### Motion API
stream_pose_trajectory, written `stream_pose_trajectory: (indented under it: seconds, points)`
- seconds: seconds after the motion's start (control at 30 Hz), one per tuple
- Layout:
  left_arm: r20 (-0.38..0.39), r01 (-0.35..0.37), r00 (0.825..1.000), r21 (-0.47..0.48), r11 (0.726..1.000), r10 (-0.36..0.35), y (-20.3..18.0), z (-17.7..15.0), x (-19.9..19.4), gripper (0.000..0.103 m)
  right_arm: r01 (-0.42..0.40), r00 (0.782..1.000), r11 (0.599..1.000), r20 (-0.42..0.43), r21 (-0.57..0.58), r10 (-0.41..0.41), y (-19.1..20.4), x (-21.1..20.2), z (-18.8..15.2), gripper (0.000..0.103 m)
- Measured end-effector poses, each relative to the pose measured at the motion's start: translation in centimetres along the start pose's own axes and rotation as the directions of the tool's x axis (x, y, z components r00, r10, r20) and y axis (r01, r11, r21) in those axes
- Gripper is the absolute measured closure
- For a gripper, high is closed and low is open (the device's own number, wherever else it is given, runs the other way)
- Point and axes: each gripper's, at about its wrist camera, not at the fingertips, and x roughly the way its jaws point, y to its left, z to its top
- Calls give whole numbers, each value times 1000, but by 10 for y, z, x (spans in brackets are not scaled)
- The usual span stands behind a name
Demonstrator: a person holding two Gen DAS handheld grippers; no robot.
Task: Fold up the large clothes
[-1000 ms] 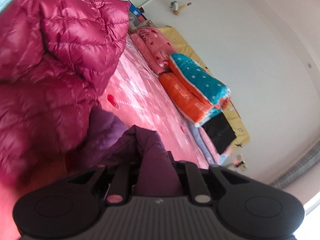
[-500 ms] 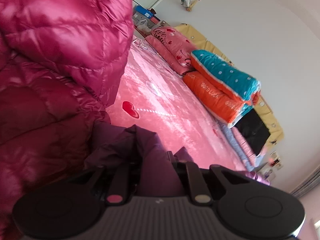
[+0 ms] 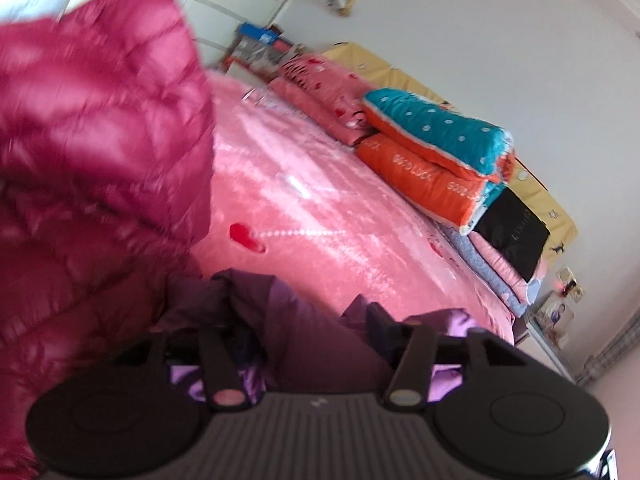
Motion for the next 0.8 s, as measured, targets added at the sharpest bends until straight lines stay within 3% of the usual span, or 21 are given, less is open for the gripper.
stream_pose_trajectory:
  seconds: [0.07, 0.3, 0.37, 0.43, 0.5, 0.57, 0.63, 0.8]
  points:
    - [17, 3, 1000, 28, 1000, -3, -10, 3, -7, 39, 20, 1000, 999, 16, -34, -19, 5, -3, 1, 0]
    - [63, 0, 998, 83, 997, -5, -33, 13, -19, 24, 61, 998, 994, 41, -89, -57, 13, -12, 6, 0]
    - [58, -7, 998, 76, 997, 3, -36, 16, -18, 19, 70, 997, 991, 49, -113, -65, 17, -16, 7, 0]
    - [13, -9, 1000, 77, 997, 8, -38, 18, -15, 8, 75, 996, 988, 54, -132, -69, 21, -19, 8, 0]
    - [-23, -66, 997, 130, 989, 69, -44, 15, -14, 7, 85, 995, 984, 57, -155, -77, 24, -21, 8, 0]
    - [-7, -96, 995, 225, 970, 100, -51, 11, -20, 6, 97, 994, 978, 56, -184, -88, 28, -23, 7, 0]
    - [11, -101, 995, 261, 960, 101, -55, 12, -29, 6, 110, 993, 971, 55, -212, -100, 31, -26, 7, 0]
    - [78, -59, 996, 251, 966, 41, -58, 10, -70, 3, 122, 992, 958, 57, -260, -111, 38, -36, 7, 0]
